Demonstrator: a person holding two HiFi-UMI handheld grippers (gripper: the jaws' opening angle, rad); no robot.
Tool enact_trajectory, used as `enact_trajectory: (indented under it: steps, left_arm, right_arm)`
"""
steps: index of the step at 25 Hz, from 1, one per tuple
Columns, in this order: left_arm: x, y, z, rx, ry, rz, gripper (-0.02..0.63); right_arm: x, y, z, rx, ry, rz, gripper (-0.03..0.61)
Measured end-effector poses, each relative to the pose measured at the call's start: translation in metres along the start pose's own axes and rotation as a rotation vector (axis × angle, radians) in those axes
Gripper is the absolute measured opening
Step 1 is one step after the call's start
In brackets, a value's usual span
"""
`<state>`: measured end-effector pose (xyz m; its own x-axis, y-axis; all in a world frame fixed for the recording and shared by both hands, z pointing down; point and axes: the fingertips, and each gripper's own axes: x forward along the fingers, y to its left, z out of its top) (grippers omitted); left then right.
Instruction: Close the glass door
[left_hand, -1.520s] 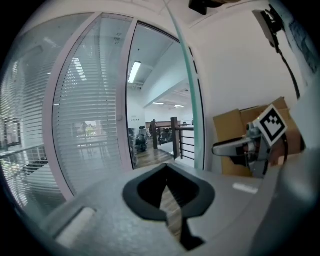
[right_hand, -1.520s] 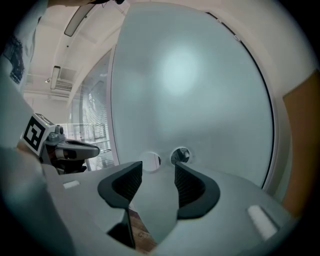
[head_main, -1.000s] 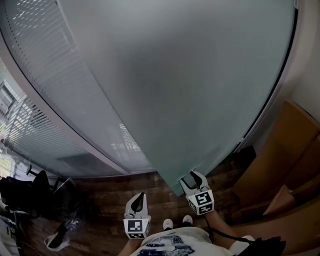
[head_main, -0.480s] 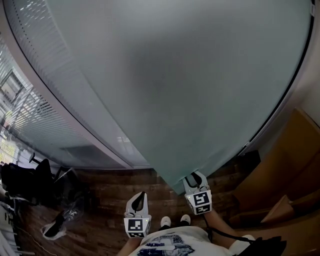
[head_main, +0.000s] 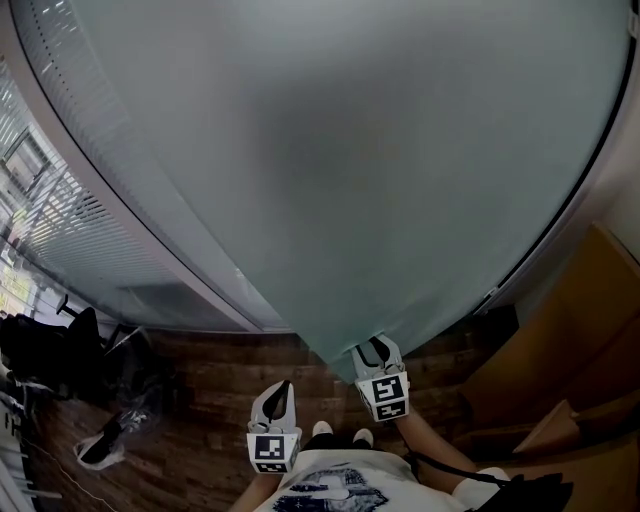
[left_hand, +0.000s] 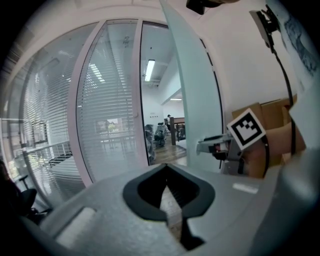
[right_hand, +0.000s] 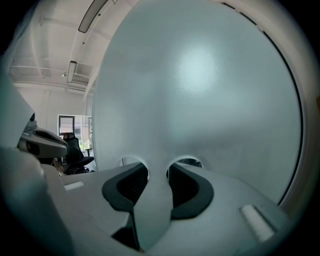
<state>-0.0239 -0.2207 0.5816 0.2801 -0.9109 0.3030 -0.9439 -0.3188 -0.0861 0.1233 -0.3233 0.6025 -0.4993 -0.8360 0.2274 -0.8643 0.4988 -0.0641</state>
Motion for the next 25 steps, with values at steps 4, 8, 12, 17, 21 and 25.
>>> enact_trajectory:
  steps: [4, 8, 12, 17, 21, 25]
  left_arm:
    - [0.004, 0.009, -0.003, 0.001, -0.002, 0.018, 0.000]
    - [0.018, 0.017, 0.001, -0.018, 0.010, 0.018, 0.002]
    - [0.040, 0.029, 0.007, -0.037, 0.008, -0.006, 0.001]
    - [0.074, 0.051, 0.014, -0.021, -0.039, -0.033, 0.000]
    - [0.097, 0.066, 0.021, -0.019, -0.044, -0.054, 0.002]
    - [0.113, 0.084, 0.022, -0.024, -0.041, -0.061, 0.001]
  right_arm:
    - [0.009, 0.001, 0.005, 0.007, 0.004, 0.003, 0.126]
    - [0.022, -0.006, 0.006, -0.001, 0.012, -0.008, 0.126]
    - [0.039, -0.005, 0.009, 0.006, 0.047, -0.004, 0.127]
    - [0.059, -0.014, 0.006, 0.001, 0.089, -0.038, 0.127]
    - [0.077, -0.023, 0.012, 0.005, 0.085, -0.069, 0.127]
    - [0.099, -0.031, 0.017, 0.008, 0.086, -0.097, 0.127]
